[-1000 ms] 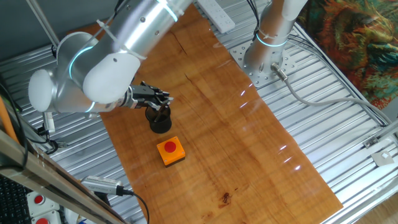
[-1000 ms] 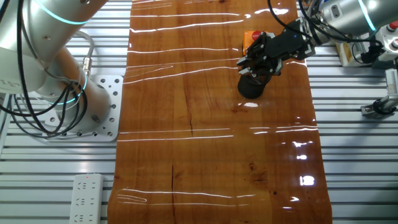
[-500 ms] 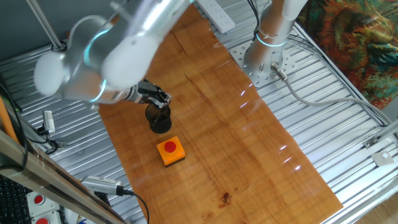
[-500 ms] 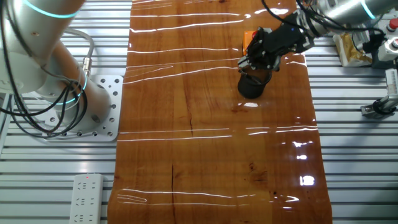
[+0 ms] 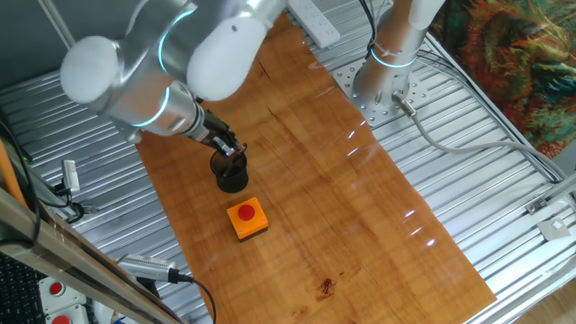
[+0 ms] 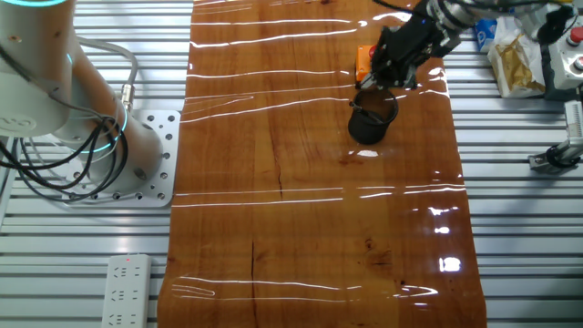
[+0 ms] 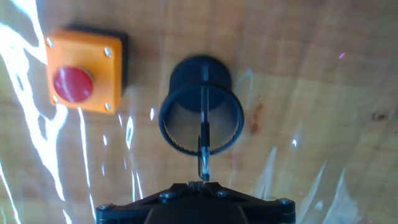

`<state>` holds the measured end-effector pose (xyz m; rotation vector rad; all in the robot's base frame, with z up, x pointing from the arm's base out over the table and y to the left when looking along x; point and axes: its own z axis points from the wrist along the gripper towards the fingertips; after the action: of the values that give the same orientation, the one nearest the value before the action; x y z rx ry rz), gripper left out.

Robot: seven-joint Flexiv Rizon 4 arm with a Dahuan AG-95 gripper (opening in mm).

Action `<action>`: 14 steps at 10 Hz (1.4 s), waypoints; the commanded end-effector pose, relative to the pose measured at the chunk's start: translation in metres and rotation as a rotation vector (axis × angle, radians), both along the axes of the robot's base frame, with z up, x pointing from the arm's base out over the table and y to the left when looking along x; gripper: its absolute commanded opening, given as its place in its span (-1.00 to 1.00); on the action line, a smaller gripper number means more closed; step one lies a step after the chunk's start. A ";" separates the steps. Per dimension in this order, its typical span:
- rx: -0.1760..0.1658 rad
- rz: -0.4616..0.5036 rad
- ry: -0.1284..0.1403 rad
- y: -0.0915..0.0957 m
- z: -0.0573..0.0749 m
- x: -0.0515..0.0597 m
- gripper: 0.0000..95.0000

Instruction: Put the pen into the pen holder

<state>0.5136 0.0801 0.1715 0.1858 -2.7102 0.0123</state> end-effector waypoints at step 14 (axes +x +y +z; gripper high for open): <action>-0.017 -0.039 -0.357 -0.072 0.012 0.021 -1.00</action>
<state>0.5350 0.0086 0.1830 0.1356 -3.0669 0.0591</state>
